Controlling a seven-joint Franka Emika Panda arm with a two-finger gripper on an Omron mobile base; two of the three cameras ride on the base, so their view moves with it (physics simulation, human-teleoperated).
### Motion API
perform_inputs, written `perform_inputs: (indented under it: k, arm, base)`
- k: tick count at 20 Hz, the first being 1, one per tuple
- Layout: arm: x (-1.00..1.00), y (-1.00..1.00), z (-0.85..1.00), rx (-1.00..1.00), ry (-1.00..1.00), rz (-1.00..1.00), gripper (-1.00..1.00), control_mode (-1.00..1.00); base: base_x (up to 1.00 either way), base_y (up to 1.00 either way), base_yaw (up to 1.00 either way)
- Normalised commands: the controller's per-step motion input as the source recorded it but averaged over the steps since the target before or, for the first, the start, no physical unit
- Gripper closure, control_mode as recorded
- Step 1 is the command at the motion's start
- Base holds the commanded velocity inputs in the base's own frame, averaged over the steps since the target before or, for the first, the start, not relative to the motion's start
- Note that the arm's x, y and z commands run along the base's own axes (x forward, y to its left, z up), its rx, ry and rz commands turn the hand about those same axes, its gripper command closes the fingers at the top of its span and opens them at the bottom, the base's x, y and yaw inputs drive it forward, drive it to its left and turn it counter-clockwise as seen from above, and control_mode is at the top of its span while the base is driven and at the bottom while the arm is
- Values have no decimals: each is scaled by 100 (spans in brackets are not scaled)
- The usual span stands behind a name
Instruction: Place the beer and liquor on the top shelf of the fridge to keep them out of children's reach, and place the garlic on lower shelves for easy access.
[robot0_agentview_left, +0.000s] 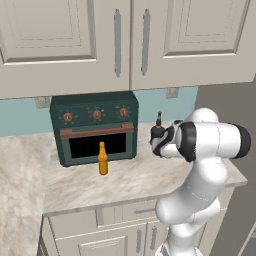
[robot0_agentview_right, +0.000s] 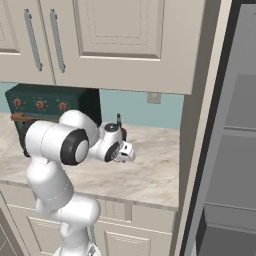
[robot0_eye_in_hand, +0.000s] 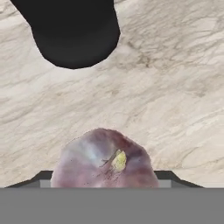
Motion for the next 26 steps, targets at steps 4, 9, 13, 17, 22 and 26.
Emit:
perform_inputs:
  k: [4, 9, 13, 17, 22, 26]
  arm:
    - [-86, 0, 31, 0, -14, 14, 100, -100]
    - [-98, 0, 58, -1, -20, 13, 100, -100]
    - [-69, 1, 100, -5, -17, 9, 100, -100]
    - [-57, 2, 100, -7, -15, 3, 100, -100]
    - [-64, 12, 100, -12, -8, 5, 100, -100]
    - [-48, 18, 100, -14, -2, 4, 100, -100]
  base:
    - [0, 0, 0]
    - [0, 0, 0]
    - [0, 0, 0]
    - [0, 0, 0]
    - [0, 0, 0]
    - [0, 0, 0]
